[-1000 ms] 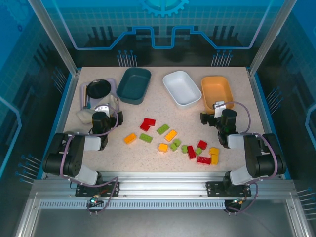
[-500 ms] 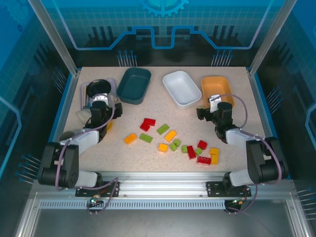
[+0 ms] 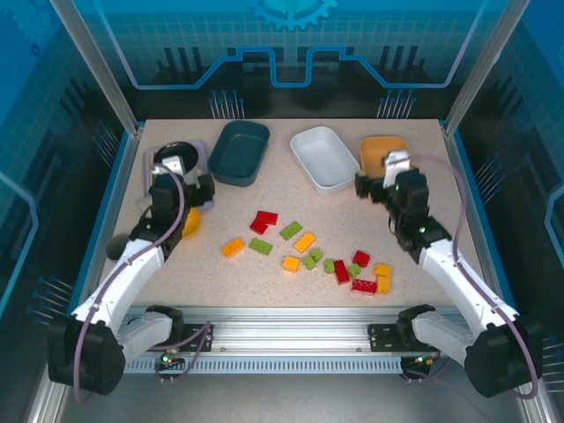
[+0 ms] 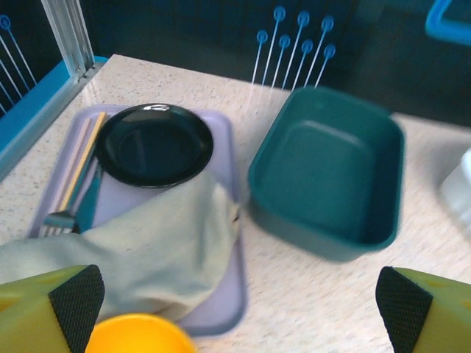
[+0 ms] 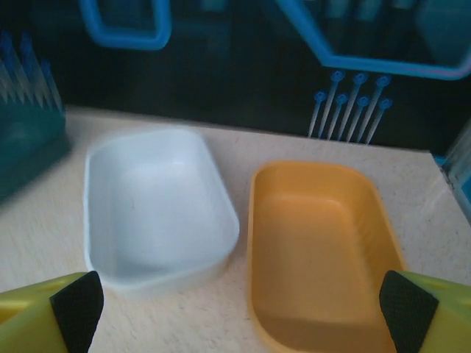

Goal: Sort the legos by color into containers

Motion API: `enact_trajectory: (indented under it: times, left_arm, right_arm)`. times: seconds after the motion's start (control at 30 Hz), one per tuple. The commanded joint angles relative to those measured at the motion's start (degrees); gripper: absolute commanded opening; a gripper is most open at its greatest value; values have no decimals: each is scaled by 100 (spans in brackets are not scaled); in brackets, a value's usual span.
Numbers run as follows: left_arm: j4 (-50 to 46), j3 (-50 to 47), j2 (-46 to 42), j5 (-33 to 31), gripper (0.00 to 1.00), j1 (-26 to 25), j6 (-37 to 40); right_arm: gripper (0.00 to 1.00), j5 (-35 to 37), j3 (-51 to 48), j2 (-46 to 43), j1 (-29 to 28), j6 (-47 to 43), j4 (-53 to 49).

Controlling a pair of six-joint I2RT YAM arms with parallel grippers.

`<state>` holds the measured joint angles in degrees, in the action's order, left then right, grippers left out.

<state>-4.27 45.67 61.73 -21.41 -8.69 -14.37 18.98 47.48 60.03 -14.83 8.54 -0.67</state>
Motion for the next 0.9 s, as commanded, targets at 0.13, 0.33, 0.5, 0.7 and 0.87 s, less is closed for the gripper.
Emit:
enact_trajectory:
  times: [0.13,0.33,0.5,0.7,0.87]
  left_arm:
    - [-2525,3363,2650,1838,99,543,-2228]
    - [-3193,5632,4965,2851,94,478,-2286]
    - [-3158,6780,6254,3636,83,435,-2365]
    - [-3431,7796,7347,4066,79,298,-2281]
    - [-3283,7936,7731,4480,77,203,-2471]
  right_arm:
    - [100,-1215,2967,2206,1054,2171,-3394]
    - [91,-2094,4990,4440,1242,1887,-4423]
    - [91,-2942,5981,5829,1436,1620,-4689]
    - [91,-3657,6624,6798,1493,1421,-4655]
    - [90,-3954,7271,7434,1428,1381,-4884]
